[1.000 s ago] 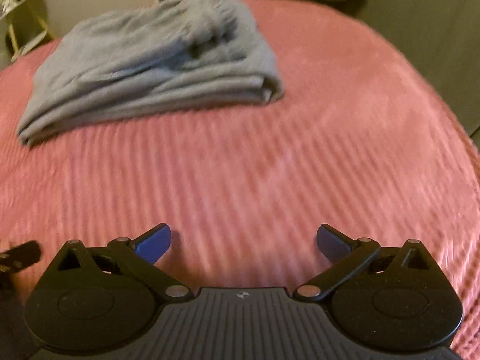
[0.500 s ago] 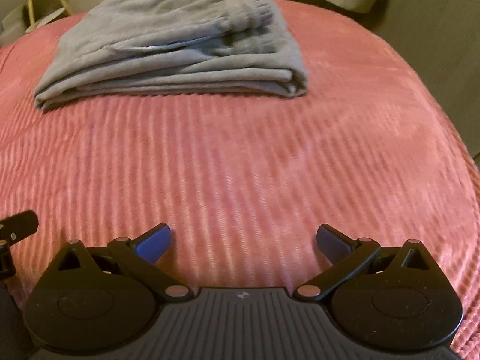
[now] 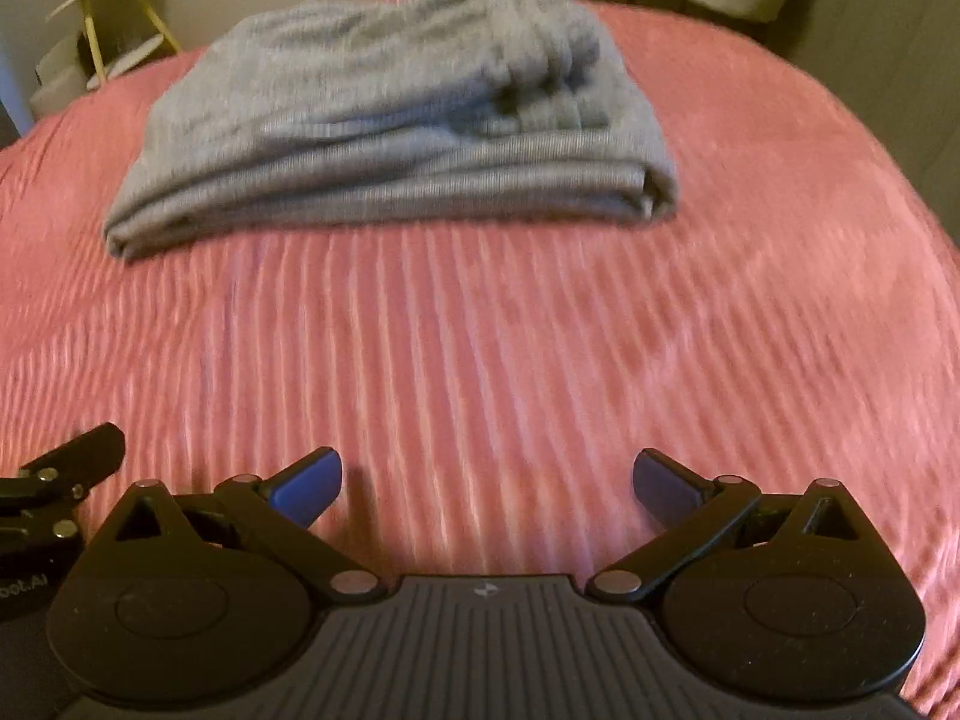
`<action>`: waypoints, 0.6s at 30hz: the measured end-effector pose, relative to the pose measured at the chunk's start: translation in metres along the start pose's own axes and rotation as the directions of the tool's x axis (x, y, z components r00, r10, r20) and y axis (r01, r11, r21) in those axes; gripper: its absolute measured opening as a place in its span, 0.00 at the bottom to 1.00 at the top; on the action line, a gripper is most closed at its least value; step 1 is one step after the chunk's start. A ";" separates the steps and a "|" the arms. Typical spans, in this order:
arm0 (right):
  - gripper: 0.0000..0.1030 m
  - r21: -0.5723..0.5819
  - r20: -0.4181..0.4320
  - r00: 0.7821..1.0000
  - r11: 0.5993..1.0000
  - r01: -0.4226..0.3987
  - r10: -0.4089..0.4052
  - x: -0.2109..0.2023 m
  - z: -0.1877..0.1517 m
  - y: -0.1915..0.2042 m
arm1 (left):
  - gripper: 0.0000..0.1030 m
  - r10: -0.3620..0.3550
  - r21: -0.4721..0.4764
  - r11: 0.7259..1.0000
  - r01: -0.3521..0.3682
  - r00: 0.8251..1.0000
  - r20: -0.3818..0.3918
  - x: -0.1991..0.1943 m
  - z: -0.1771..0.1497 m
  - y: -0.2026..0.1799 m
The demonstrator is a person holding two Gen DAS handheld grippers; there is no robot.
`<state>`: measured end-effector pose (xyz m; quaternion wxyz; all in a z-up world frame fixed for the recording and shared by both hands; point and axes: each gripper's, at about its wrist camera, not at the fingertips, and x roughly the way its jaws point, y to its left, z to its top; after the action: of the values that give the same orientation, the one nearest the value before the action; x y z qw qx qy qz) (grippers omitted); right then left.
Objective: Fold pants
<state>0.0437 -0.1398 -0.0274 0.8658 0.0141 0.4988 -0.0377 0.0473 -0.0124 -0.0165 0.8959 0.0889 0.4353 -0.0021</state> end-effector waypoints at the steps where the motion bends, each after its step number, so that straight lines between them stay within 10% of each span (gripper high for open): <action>1: 1.00 -0.011 0.017 1.000 1.000 0.014 -0.014 -0.001 0.005 0.001 | 0.97 -0.012 -0.033 0.999 0.012 1.000 0.003 0.002 0.005 0.003; 7: 1.00 -0.112 0.081 0.994 0.990 0.089 -0.080 0.001 0.031 0.014 | 0.97 -0.037 -0.218 0.975 0.041 0.999 0.025 0.025 0.019 0.025; 18: 1.00 -0.041 0.137 0.989 0.997 0.064 -0.058 0.010 0.031 0.002 | 0.97 -0.067 -0.187 0.980 0.067 0.998 0.006 0.052 0.016 0.020</action>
<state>0.0757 -0.1401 -0.0203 0.8963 -0.0235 0.4397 -0.0535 0.0941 0.0082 -0.0443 0.8997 -0.0103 0.4363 0.0088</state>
